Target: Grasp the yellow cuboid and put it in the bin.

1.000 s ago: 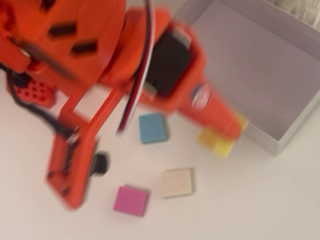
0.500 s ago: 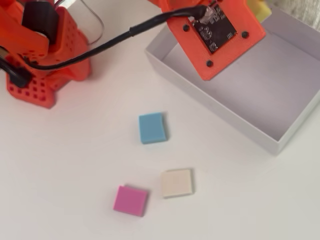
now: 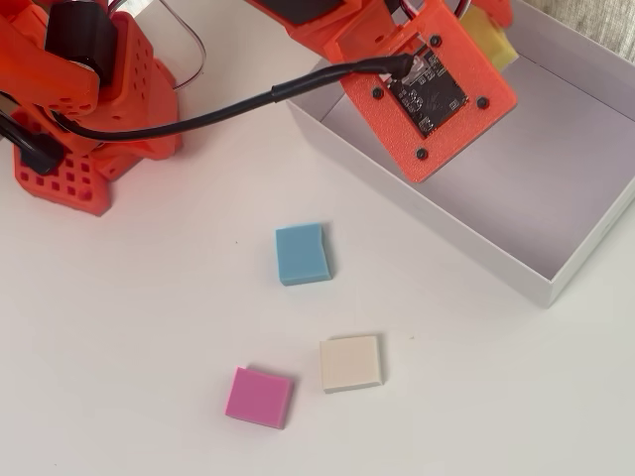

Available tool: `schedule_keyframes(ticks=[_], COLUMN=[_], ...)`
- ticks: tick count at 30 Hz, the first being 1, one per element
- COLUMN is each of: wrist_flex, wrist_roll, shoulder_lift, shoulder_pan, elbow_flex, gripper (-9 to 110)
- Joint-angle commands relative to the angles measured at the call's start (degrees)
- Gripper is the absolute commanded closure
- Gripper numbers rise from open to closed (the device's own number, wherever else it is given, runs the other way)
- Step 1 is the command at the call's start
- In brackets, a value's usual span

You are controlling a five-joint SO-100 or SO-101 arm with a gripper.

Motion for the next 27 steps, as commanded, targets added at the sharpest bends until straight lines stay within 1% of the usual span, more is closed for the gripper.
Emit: schedule_keyframes(ticks=[1, 3, 4, 5, 7, 9, 10, 15, 19, 21, 22, 25, 27], wrist_flex=[-5.1, -7.38, -8.7, -8.79, -10.28, -16.08, -19.69, -35.51, -42.01, -41.84, -39.81, -30.94, -23.03], wrist_roll=[-0.62, -0.62, -0.62, -0.7, -0.62, -0.35, -0.09, 0.79, 2.9, 6.59, 8.7, 15.91, 19.42], shoulder_lift=[3.08, 3.87, 4.31, 4.66, 5.8, 7.73, 9.32, 19.78, 29.79, 34.8, 38.23, 45.35, 49.13], shoulder_pan=[0.62, 0.62, 0.79, 0.79, 1.41, 3.78, 5.71, 17.14, 27.95, 33.93, 36.47, 44.03, 47.64], elbow_flex=[2.99, 4.31, 4.57, 4.57, 4.48, 5.1, 5.62, 9.84, 14.41, 16.88, 18.28, 21.88, 23.91], gripper=[65, 57, 52, 50, 50, 55, 56, 61, 63, 64, 64, 66, 66])
